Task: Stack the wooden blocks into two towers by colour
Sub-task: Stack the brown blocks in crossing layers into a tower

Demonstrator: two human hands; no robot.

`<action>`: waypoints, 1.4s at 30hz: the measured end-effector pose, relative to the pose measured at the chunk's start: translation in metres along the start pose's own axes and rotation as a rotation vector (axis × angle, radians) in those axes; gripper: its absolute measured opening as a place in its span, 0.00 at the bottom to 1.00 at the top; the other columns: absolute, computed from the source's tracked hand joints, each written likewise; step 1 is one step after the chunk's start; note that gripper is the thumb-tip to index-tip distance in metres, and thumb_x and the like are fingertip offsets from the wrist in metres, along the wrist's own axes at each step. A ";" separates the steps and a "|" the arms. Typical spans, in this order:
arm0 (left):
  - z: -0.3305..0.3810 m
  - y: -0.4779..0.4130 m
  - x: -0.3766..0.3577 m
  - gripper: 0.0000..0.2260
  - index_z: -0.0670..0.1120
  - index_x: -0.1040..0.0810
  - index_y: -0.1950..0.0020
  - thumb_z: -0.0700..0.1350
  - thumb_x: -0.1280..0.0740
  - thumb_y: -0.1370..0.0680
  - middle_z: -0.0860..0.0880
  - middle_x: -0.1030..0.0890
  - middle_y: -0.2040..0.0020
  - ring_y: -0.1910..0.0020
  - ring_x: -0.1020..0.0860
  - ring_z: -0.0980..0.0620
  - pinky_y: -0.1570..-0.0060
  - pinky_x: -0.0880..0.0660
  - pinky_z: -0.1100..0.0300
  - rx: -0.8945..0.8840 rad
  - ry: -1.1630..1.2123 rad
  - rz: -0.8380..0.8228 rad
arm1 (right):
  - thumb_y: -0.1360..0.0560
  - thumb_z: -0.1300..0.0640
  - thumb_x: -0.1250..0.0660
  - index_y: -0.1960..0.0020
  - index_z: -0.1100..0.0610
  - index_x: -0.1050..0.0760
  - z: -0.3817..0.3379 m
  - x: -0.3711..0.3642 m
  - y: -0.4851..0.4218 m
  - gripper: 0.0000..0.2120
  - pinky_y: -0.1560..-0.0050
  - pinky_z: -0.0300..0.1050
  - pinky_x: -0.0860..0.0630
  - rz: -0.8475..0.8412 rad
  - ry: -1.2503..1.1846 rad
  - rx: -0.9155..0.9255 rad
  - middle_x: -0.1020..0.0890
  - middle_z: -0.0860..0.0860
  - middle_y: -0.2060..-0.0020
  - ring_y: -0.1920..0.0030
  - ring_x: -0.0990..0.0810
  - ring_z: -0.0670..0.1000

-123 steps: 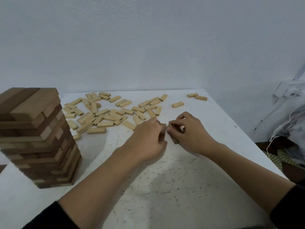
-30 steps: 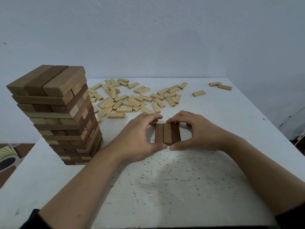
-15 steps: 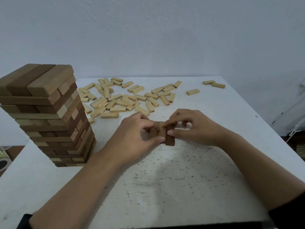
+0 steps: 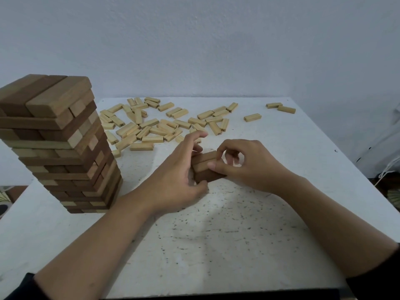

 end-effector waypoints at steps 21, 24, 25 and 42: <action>-0.019 -0.006 -0.018 0.36 0.48 0.54 0.16 0.67 0.57 0.19 0.53 0.55 0.17 0.19 0.62 0.54 0.22 0.54 0.51 0.146 -0.659 -0.121 | 0.33 0.21 0.51 0.17 0.51 0.53 0.022 -0.008 0.004 0.53 0.25 0.57 0.46 -0.337 0.464 -0.192 0.44 0.45 0.20 0.21 0.50 0.49; -0.020 -0.006 -0.019 0.35 0.48 0.56 0.16 0.67 0.58 0.18 0.55 0.57 0.17 0.19 0.63 0.54 0.22 0.55 0.51 0.155 -0.685 -0.124 | 0.30 0.22 0.60 0.17 0.53 0.61 0.025 -0.011 0.014 0.52 0.22 0.61 0.53 -0.469 0.561 -0.206 0.56 0.47 0.18 0.19 0.60 0.48; -0.020 -0.006 -0.019 0.36 0.48 0.57 0.16 0.67 0.59 0.18 0.55 0.58 0.17 0.19 0.64 0.54 0.22 0.55 0.51 0.161 -0.697 -0.128 | 0.29 0.23 0.63 0.18 0.54 0.64 0.026 -0.014 0.017 0.50 0.21 0.62 0.55 -0.513 0.578 -0.209 0.60 0.47 0.18 0.19 0.64 0.48; -0.022 -0.008 -0.027 0.34 0.44 0.64 0.17 0.63 0.65 0.18 0.50 0.65 0.17 0.19 0.64 0.52 0.20 0.57 0.51 0.221 -0.792 -0.174 | 0.19 0.36 0.66 0.19 0.59 0.68 0.016 -0.032 0.022 0.37 0.21 0.66 0.61 -0.534 0.602 -0.267 0.66 0.52 0.19 0.20 0.69 0.52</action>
Point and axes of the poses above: each hand's wrist, its own y-axis away from the middle knuckle, its own x-axis out of the back of the hand, z = x × y, the point moved 7 cm from there along -y, towards the middle knuckle
